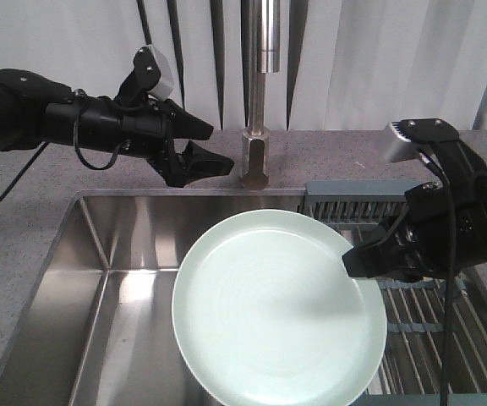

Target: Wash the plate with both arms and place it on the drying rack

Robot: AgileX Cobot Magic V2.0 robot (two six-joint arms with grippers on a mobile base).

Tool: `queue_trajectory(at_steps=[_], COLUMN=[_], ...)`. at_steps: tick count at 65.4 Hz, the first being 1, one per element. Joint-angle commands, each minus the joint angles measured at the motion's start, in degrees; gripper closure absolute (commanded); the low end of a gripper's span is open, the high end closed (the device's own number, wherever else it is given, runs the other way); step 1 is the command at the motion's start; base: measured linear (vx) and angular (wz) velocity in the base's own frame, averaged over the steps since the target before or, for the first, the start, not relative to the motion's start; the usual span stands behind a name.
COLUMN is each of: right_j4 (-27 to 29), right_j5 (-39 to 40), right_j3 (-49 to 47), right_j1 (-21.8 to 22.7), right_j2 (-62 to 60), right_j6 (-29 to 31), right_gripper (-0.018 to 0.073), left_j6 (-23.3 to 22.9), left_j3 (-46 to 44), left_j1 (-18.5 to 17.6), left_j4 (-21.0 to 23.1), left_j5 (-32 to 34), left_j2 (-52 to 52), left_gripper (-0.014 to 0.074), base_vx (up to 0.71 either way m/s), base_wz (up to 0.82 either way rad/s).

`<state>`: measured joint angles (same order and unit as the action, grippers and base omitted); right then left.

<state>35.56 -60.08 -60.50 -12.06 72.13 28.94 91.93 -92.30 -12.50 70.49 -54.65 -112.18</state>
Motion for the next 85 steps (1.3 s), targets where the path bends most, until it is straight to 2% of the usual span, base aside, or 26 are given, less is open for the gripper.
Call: queue_trajectory(at_steps=[1, 18, 27, 45, 57, 69, 85], right_j4=[2.63, 2.63, 2.63, 2.63, 2.63, 2.63, 2.63], right_j5=[1.21, 1.21, 1.21, 1.21, 1.21, 1.21, 1.21], right_j3=[-1.37, -1.37, -1.37, -1.37, -1.37, -1.37, -1.37], right_j1=[0.17, 0.17, 0.17, 0.17, 0.17, 0.17, 0.17], right_j2=[-1.54, -1.54, -1.54, -1.54, -1.54, -1.54, -1.54], right_j6=[0.24, 0.24, 0.24, 0.24, 0.24, 0.24, 0.24], right_gripper=[0.0561, 0.0561, 0.0561, 0.0561, 0.0561, 0.0561, 0.0561], left_j6=[0.91, 1.41, 1.08, 1.13, 3.0, 5.02, 5.61], left_j3=[-4.31, -11.9, -14.72, -15.52, -15.52, -15.52, -15.52], left_j1=[-1.33, -3.76, -3.91, -3.91, -3.91, -3.91, -3.91], left_j4=[3.5, 3.51, 3.94, 3.94, 4.57, 7.59, 7.38], left_j5=[-0.83, 0.48, 0.99, 1.54, 1.18, -3.02, -10.37], left_j2=[1.42, -3.76, -6.56, -10.26, -10.98, -11.32, -11.32], left_gripper=[0.001, 0.001, 0.001, 0.001, 0.001, 0.001, 0.001], base_vx=[0.0, 0.0, 0.0, 0.0, 0.0, 0.0, 0.0], base_wz=[0.0, 0.0, 0.0, 0.0, 0.0, 0.0, 0.0])
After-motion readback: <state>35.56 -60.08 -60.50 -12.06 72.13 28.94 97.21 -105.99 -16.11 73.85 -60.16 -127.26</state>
